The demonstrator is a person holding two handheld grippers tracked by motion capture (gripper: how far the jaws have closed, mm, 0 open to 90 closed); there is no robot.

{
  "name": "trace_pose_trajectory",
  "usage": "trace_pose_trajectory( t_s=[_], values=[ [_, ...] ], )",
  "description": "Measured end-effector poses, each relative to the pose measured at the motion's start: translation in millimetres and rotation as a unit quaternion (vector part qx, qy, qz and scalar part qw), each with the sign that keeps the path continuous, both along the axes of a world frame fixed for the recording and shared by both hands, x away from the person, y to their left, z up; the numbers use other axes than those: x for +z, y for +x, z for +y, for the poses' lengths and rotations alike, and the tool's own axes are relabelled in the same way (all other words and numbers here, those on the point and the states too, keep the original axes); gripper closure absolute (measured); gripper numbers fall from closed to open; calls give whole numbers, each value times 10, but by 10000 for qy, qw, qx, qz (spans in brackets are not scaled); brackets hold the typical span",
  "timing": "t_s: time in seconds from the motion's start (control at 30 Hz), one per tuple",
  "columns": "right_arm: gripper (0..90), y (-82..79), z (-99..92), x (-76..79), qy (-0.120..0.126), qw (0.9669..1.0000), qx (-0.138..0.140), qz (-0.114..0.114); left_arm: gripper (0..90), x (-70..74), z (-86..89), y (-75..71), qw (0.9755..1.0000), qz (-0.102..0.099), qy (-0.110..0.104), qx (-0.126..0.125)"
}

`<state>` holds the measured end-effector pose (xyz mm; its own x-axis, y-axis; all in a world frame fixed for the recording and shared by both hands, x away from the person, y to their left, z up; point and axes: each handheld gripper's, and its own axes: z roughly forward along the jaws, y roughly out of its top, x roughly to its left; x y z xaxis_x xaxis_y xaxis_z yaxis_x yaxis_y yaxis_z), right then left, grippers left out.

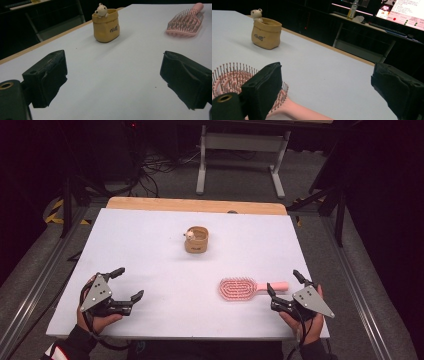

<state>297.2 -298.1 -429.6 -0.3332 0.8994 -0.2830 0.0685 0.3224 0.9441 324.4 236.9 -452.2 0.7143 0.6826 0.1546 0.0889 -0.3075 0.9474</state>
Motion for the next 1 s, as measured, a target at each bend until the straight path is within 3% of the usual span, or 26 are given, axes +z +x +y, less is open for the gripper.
trace_pose_trajectory(
  t_s=[0.3, 0.43, 0.8, 1.0],
  values=[
    [109, -6, -52, 16, 84, 9999, -114, 6, 85, -27, 1, 4, 9999, 1, 105, 11],
    [112, -9, -66, 5, 88, 9998, -161, 48, 87, -16, 16, 3, 10000, 2, 2, 7],
    [130, 48, -150, 4, 201, 9991, -338, 159, 87, -22, -2, 1, 10000, 15, 46, 6],
    [208, 104, -223, 15, 280, 9981, -482, 250, 88, -21, -2, 1, 10000, 12, 48, 18]
  ],
)
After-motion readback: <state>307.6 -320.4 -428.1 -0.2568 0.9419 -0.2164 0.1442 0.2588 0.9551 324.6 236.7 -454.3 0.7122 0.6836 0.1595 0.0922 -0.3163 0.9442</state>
